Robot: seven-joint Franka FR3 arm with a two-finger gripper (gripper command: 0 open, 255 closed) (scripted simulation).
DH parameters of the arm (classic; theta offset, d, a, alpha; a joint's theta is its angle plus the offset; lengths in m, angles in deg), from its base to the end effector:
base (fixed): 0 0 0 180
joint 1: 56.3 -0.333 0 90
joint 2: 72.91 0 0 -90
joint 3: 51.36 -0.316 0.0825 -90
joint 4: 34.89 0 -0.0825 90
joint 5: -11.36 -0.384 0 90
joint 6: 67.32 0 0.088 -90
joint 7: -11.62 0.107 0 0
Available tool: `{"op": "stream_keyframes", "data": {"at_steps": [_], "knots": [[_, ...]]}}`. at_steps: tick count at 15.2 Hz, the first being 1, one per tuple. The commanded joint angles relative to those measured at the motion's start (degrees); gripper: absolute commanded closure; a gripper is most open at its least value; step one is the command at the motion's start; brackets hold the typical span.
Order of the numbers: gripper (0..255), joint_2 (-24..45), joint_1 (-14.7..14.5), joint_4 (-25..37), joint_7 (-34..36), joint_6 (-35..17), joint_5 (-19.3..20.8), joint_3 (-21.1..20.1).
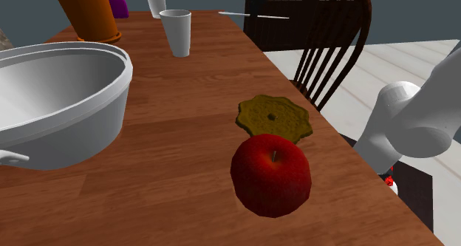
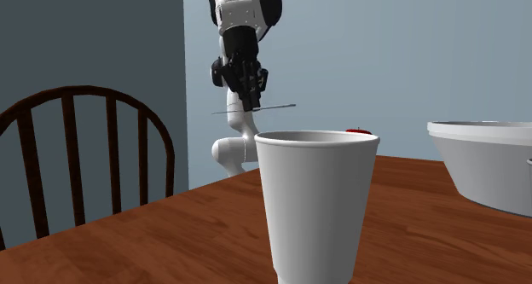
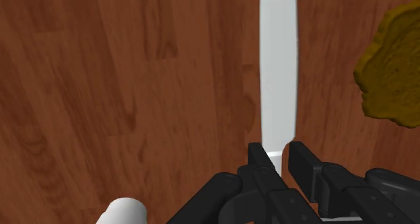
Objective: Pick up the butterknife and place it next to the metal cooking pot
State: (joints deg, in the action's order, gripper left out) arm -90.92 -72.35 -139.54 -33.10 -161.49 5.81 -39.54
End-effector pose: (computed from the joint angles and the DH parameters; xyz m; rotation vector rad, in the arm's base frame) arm 0.4619 0.0272 0.6669 -2.7479 -1.2589 -0.2612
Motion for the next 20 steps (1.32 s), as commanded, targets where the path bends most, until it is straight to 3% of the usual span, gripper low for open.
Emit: {"op": "stream_keyframes", "data": {"at_steps": [1,7,20], "knots": [[255,0.5,0.0,2.1,0.1,1.6,-0.1,0.0],[255,2.3,-0.2,8.2,0.5,6.0,-0.4,0.2],[255,16.1,-6.5,22.4,15.8,4.6,-1.3,-8.9]]}}
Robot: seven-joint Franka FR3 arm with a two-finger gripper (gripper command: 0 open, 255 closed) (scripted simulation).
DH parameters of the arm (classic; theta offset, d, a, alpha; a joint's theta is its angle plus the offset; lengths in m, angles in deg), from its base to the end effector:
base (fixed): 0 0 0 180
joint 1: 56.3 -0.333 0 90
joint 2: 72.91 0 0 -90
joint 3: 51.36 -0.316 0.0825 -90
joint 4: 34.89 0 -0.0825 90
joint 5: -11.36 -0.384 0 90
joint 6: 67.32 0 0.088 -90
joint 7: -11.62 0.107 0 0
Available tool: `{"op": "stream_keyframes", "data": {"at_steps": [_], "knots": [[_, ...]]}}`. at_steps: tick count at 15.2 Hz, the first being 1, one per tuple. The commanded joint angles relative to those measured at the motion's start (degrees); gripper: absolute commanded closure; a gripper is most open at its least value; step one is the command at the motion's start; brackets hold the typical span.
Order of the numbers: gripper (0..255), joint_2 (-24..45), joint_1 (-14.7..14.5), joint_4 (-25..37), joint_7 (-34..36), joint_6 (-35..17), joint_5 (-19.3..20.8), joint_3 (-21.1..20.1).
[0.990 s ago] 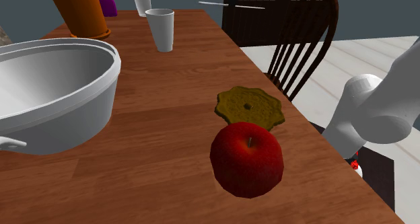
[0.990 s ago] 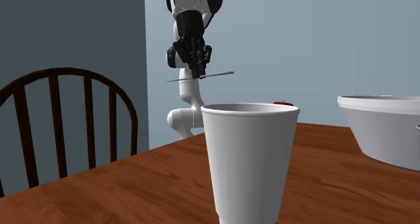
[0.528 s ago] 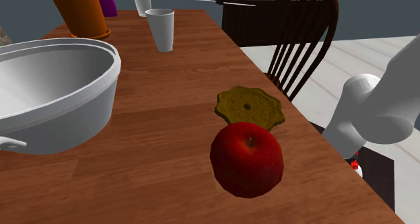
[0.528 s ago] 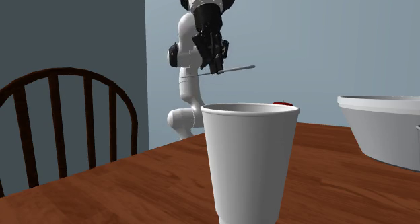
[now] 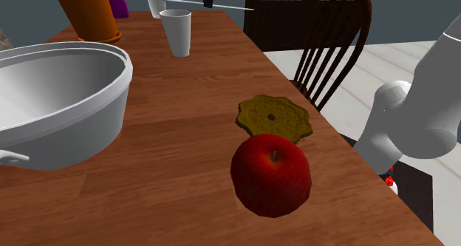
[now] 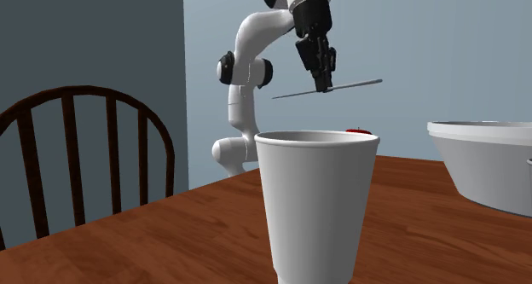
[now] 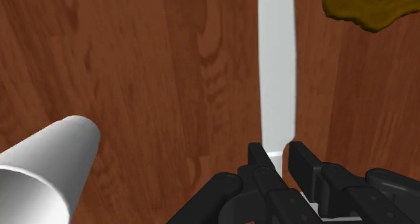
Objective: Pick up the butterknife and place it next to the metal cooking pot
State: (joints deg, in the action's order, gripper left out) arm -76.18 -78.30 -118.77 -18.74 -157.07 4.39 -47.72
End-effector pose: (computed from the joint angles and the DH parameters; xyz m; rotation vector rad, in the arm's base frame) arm 0.5027 0.1792 0.7063 -2.7475 -1.2607 -0.2600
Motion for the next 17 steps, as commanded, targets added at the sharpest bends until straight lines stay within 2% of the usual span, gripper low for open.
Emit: {"op": "stream_keyframes", "data": {"at_steps": [1,7,9,12,17], "knots": [[255,2.8,-1.1,3.4,2.5,0.3,0.2,-1.3],[255,13.7,-4.6,17.5,9.1,2.8,1.4,-4.2],[255,18.5,-6.0,24.3,11.2,4.6,2.0,-5.0],[255,27.4,-8.1,37.9,14.1,9.1,2.9,-5.8],[255,22.3,-8.0,25.6,13.5,1.9,2.8,-5.6]]}}
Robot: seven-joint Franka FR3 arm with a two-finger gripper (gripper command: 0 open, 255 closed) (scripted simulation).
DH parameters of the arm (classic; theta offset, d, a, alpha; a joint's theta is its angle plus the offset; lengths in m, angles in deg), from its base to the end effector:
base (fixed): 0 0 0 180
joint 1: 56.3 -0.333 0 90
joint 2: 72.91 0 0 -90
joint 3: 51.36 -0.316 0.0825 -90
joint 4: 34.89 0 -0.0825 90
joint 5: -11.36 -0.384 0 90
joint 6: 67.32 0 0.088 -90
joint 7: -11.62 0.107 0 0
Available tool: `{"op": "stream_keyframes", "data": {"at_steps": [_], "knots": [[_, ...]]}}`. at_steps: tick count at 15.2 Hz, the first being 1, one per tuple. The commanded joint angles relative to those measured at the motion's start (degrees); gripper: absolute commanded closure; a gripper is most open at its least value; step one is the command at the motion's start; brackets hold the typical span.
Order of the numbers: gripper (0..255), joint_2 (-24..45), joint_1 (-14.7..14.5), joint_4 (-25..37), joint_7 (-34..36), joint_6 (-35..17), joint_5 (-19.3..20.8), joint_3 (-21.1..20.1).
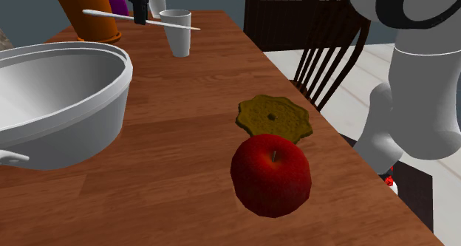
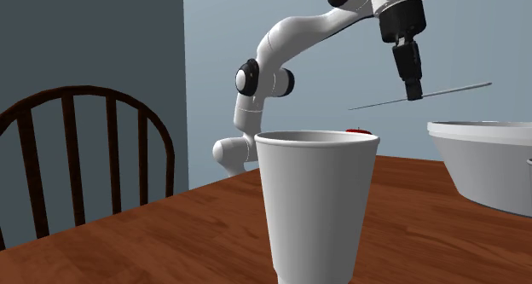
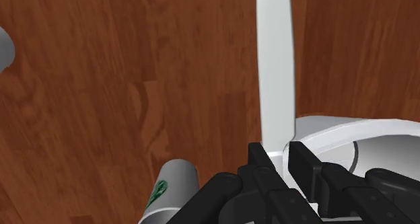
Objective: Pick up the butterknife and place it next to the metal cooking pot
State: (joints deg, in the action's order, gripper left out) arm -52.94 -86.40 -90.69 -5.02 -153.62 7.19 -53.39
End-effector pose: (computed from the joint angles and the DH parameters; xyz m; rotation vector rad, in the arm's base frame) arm 0.5435 0.3443 0.6876 -2.7479 -1.2592 -0.2595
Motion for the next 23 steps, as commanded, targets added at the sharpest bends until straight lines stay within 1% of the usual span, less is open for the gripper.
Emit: {"op": "stream_keyframes", "data": {"at_steps": [1,6,11,23], "knots": [[255,-1.7,0.1,-4.4,-0.3,-2.8,-0.1,0.0],[255,-4.4,0.1,-12.5,-0.7,-8.1,-0.2,0.1],[255,-6.2,0.1,-19.0,-1.1,-12.9,-0.3,0.1],[255,-8.2,0.1,-31.2,-1.9,-23.0,-0.6,0.1]]}}
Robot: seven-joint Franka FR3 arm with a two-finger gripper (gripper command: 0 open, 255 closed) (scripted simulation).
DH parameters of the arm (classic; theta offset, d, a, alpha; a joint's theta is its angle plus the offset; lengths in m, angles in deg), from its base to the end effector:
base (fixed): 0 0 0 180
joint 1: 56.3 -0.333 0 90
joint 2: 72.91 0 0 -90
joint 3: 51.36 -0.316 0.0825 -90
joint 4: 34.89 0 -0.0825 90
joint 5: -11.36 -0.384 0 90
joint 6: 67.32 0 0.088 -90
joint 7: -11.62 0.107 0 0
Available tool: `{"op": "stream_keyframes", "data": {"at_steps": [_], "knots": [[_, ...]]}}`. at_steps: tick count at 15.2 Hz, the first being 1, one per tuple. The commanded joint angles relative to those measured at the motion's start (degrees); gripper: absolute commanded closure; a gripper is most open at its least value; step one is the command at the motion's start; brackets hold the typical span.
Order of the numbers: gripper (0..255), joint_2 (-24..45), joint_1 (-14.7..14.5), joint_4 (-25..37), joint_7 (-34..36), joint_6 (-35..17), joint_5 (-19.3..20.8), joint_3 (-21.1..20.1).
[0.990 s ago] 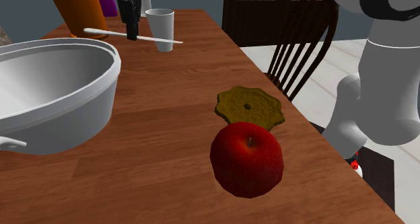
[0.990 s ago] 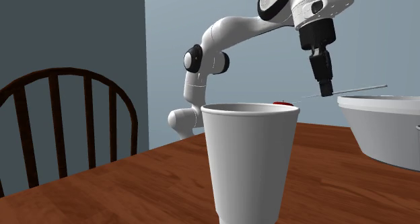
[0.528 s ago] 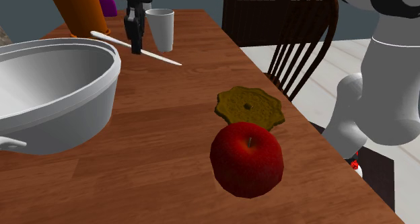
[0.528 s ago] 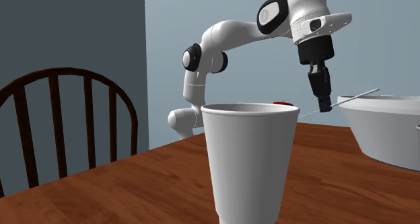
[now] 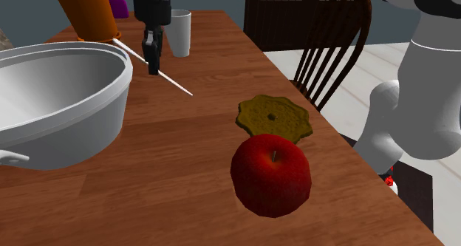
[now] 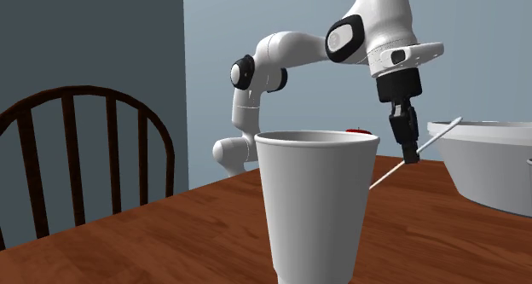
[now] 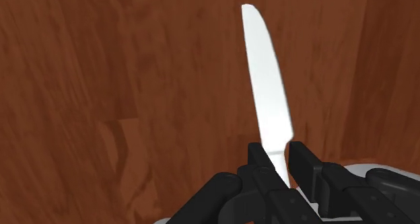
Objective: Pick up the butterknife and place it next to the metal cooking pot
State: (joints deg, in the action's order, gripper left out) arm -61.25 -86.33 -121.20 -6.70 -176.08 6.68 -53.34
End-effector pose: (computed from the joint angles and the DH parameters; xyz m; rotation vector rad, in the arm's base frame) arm 0.5431 0.3441 0.5660 -2.7477 -1.2570 -0.2678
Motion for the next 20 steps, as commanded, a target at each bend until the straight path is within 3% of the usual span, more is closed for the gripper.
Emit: {"op": "stream_keyframes", "data": {"at_steps": [1,13,20], "knots": [[255,0.1,0.0,-1.5,-0.2,-1.3,-0.1,0.0],[255,0.5,0.0,-10.4,-1.0,-10.6,-0.4,0.0],[255,0.5,0.0,-10.4,-1.0,-10.6,-0.4,0.0]]}}
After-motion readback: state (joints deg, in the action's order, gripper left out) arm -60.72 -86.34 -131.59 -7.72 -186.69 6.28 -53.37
